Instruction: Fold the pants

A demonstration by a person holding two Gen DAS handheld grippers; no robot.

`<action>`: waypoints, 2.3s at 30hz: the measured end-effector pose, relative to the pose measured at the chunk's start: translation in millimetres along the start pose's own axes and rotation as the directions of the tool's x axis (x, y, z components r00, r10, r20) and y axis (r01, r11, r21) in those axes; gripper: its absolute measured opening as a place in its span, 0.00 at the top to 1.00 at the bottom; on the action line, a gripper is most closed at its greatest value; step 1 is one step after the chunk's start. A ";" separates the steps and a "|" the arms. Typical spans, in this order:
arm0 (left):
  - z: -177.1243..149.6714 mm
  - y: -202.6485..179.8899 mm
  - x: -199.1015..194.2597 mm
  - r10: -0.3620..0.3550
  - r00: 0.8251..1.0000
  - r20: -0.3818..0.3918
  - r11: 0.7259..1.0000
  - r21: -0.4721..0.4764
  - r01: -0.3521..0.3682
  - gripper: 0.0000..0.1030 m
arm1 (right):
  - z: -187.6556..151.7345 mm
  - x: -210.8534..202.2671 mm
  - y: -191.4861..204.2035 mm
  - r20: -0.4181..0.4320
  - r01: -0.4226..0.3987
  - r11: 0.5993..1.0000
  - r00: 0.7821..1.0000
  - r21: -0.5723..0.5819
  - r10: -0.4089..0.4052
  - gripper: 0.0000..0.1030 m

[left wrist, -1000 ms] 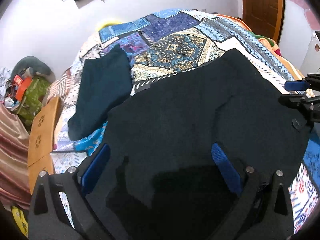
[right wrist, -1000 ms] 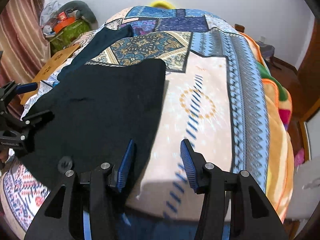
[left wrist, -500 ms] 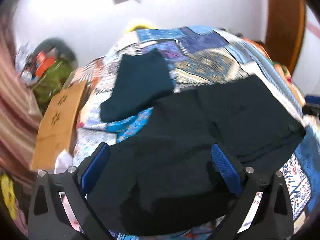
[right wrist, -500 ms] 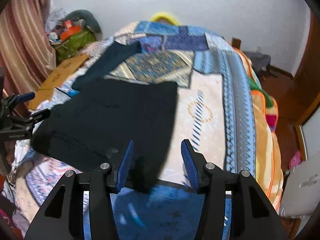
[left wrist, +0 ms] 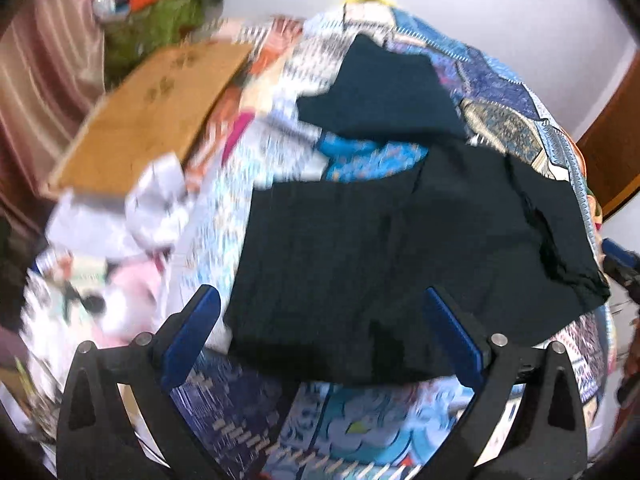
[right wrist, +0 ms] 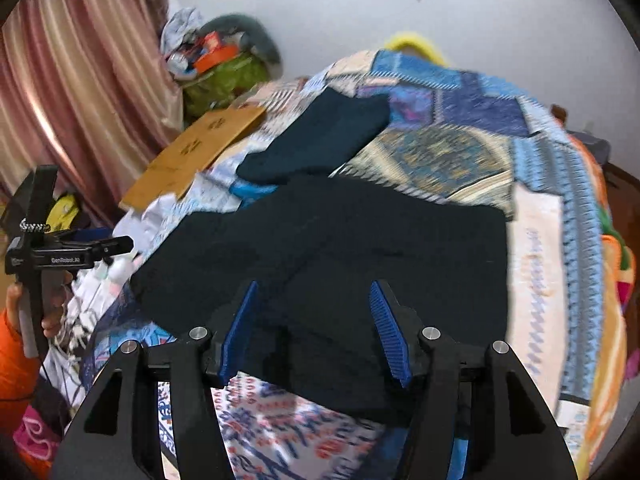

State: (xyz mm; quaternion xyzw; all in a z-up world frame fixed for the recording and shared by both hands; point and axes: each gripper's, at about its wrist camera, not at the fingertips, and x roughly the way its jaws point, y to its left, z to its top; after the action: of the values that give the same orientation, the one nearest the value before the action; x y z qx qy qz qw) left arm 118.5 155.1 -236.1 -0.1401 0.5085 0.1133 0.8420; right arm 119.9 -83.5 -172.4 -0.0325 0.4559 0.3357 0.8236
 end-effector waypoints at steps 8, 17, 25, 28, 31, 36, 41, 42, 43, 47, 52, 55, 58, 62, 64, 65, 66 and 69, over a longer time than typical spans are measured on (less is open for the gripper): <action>-41.0 31.0 40.6 -0.305 0.933 -0.189 0.925 -0.291 0.244 0.01 | -13.6 31.7 4.8 -0.094 0.010 0.998 0.995 -0.058 -0.015 0.44; -57.9 51.0 70.8 -0.475 0.865 -0.161 0.784 -0.523 0.333 0.00 | -15.4 30.0 6.3 -0.091 0.002 0.998 0.996 -0.060 -0.007 0.42; -35.9 41.8 95.3 -0.437 0.883 -0.170 0.799 -0.525 0.295 0.32 | -15.4 30.1 6.8 -0.086 -0.003 0.998 0.996 -0.055 -0.002 0.41; -26.8 37.3 92.7 -0.357 0.920 -0.163 0.841 -0.484 0.240 0.54 | -15.3 29.6 6.6 -0.084 -0.008 0.999 0.996 -0.052 0.003 0.41; -17.0 27.7 78.6 -0.245 0.962 -0.122 0.902 -0.392 0.181 0.74 | -15.3 28.6 4.7 -0.086 -0.012 0.999 0.996 -0.045 0.008 0.41; 1.7 -1.0 43.0 -0.055 0.998 -0.007 0.978 -0.202 0.053 0.84 | -13.2 25.4 1.8 -0.083 -0.017 1.000 0.996 -0.014 0.016 0.41; 30.6 -33.3 -9.7 0.003 0.986 0.168 0.999 -0.034 0.002 0.85 | -14.2 5.2 -15.3 -0.036 -0.023 0.998 0.999 0.052 0.025 0.41; 37.6 -41.8 -19.9 0.005 0.980 0.201 1.000 -0.004 -0.004 0.85 | -15.3 -0.1 -20.2 -0.021 -0.016 0.998 1.000 0.067 0.017 0.41; 46.3 -53.1 -31.6 -0.004 0.972 0.234 0.999 0.036 -0.005 0.85 | -16.8 -5.7 -25.7 -0.007 -0.006 0.997 1.000 0.080 0.006 0.41; 77.2 -94.4 -58.7 -0.054 0.944 0.324 0.991 0.131 0.011 0.85 | -26.4 -27.7 -56.6 0.007 0.071 0.988 0.997 0.135 -0.073 0.41; 99.8 -146.6 -86.0 -0.141 0.910 0.390 0.972 0.228 0.053 0.85 | -46.2 -47.3 -93.9 0.012 0.146 0.964 0.988 0.225 -0.152 0.41; 105.7 -183.3 -96.3 -0.205 0.891 0.405 0.950 0.301 0.082 0.85 | -57.4 -50.3 -105.2 -0.011 0.164 0.953 0.986 0.253 -0.167 0.41; 105.1 -225.7 -95.9 -0.268 0.882 0.389 0.919 0.378 0.113 0.85 | -65.7 -48.5 -109.6 -0.023 0.158 0.949 0.987 0.275 -0.157 0.41; 89.5 -277.2 -83.8 -0.346 0.878 0.330 0.859 0.489 0.155 0.86 | -72.3 -50.0 -107.7 -0.015 0.133 0.947 0.991 0.293 -0.135 0.41; 74.8 -304.3 -65.8 -0.377 0.891 0.254 0.820 0.539 0.193 0.86 | -77.8 -54.1 -107.8 -0.013 0.129 0.946 0.991 0.296 -0.131 0.41; 65.8 -316.3 -54.2 -0.387 0.900 0.202 0.797 0.564 0.216 0.86 | -78.9 -55.1 -107.7 -0.013 0.128 0.947 0.991 0.296 -0.130 0.41; 59.5 -324.0 -47.2 -0.391 0.905 0.167 0.781 0.580 0.231 0.86 | -81.2 -56.8 -107.0 -0.012 0.126 0.947 0.992 0.297 -0.128 0.41; 30.1 -347.9 -15.8 -0.385 0.922 0.033 0.726 0.627 0.281 0.86 | -87.2 -60.0 -108.4 -0.017 0.128 0.944 0.992 0.303 -0.129 0.41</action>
State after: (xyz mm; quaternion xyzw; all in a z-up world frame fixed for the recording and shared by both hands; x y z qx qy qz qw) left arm 252.0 -160.4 -166.7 0.0599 0.4141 -0.1998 0.8860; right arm 97.9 -230.0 -204.2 0.0655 0.4976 0.2074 0.8397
